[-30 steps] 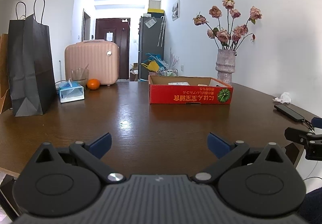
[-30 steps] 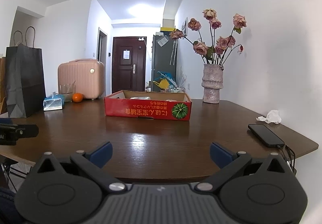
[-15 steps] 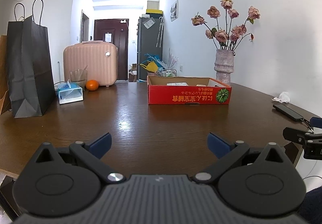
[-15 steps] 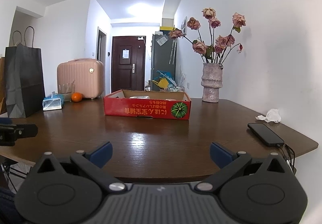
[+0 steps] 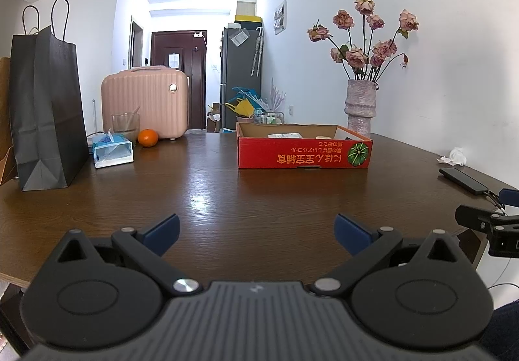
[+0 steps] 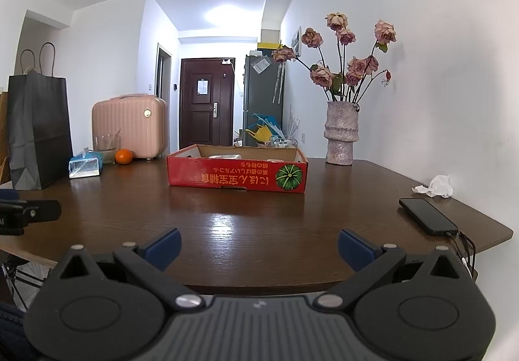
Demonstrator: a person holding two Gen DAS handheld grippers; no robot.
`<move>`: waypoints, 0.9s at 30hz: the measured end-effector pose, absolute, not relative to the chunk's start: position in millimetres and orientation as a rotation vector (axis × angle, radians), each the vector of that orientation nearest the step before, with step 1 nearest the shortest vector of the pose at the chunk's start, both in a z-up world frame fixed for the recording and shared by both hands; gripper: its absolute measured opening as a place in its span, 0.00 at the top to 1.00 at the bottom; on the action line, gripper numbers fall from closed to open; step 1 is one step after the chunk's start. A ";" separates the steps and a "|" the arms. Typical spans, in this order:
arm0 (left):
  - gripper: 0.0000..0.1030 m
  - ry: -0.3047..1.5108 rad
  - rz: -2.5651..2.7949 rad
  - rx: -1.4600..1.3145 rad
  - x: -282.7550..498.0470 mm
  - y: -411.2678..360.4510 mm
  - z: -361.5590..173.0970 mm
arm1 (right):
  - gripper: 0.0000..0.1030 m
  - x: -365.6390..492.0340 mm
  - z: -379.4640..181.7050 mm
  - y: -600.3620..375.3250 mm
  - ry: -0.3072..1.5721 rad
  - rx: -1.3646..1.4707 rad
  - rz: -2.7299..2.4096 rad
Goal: Organize rigid objects
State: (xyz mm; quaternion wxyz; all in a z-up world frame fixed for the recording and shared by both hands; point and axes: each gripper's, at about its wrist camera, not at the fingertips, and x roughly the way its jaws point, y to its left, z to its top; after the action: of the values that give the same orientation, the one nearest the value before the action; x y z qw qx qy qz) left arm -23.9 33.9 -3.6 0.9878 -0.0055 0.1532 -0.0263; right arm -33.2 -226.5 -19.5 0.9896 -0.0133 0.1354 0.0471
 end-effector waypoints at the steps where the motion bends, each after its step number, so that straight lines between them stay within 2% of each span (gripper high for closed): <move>1: 0.00 0.309 -0.053 -0.011 -23.8 34.1 -3.7 | 0.00 -33.0 -19.6 -226.6 0.272 -0.026 0.095; 27: 0.00 0.319 -0.067 -0.002 -23.9 34.4 -4.3 | 0.00 -31.3 -20.7 -227.1 0.286 -0.018 0.090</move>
State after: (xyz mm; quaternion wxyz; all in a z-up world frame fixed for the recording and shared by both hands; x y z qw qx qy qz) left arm -23.9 34.4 -4.3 0.9867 -0.0011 0.1589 -0.0333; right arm -31.3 -227.1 -20.7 0.9888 -0.0087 0.1423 0.0446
